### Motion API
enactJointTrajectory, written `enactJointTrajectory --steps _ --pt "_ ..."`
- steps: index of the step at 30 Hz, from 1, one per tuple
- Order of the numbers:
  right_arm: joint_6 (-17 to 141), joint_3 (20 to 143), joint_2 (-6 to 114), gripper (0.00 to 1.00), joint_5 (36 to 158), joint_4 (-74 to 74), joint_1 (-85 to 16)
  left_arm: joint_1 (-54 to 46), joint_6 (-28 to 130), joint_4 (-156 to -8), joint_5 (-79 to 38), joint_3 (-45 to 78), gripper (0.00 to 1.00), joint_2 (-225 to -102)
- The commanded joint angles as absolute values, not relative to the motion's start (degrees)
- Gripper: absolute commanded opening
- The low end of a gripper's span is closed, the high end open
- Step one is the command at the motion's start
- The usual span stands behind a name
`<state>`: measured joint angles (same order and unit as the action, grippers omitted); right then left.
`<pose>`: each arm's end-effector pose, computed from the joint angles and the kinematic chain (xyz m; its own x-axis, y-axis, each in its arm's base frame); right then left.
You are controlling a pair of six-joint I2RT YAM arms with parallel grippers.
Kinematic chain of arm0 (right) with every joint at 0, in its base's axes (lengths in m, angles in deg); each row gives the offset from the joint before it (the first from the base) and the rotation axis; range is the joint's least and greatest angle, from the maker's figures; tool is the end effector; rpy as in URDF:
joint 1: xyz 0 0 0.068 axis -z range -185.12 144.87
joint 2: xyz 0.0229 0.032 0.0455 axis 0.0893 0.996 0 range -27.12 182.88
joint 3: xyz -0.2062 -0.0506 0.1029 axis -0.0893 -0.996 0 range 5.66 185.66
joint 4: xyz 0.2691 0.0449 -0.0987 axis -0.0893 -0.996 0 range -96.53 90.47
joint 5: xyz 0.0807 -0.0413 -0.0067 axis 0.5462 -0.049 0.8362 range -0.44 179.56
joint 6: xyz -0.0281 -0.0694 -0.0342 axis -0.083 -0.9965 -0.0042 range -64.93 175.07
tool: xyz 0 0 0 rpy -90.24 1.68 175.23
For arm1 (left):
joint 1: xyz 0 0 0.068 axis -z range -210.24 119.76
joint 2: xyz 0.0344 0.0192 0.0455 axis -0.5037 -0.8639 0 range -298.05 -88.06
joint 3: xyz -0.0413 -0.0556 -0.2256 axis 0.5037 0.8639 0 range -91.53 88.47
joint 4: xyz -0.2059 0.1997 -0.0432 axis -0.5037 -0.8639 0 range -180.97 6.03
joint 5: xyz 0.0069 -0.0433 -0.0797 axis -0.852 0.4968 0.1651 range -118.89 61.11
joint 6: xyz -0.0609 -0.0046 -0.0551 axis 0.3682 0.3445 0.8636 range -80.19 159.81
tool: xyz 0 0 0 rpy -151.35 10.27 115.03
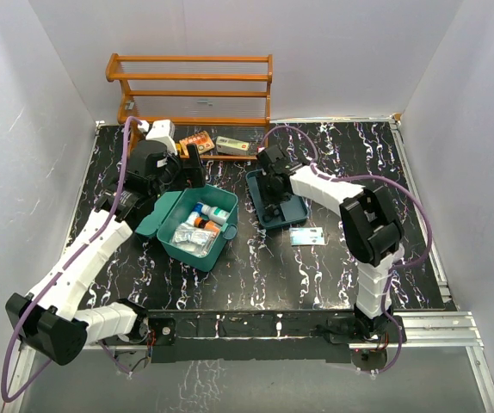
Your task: Organize the medicine kit
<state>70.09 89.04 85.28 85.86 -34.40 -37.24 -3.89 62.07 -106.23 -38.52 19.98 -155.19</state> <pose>0.3750 0.2299 0.1103 -0.8659 -0.2380 -0.4399 -0.2919 0.9547 0.0580 0.3111 -0.1409 0.3364 -0.4085 -0.2144 -0.8872 0.1544 0.9418 -0.2987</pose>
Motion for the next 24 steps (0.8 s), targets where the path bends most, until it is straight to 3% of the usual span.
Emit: enactJointTrajectory --steps 1,5,16,24 --pt "76.63 88.89 78.08 0.38 81.32 -33.68 -36.13 -4.14 59.18 -103.96 -35.33 18.54 0.99 -154.05" --pt "78.37 85.39 74.51 0.45 83.29 -32.72 -35.62 -4.14 58.73 -102.41 -33.51 19.45 0.99 -153.38" --pt "101.45 70.08 59.17 0.35 69.03 -40.35 -31.66 -4.14 60.20 -100.36 -26.55 20.79 0.99 -152.39" --pt "117.44 61.18 55.31 0.34 70.64 -44.45 -30.02 -4.14 60.37 -97.48 -22.43 22.30 0.99 -152.01"
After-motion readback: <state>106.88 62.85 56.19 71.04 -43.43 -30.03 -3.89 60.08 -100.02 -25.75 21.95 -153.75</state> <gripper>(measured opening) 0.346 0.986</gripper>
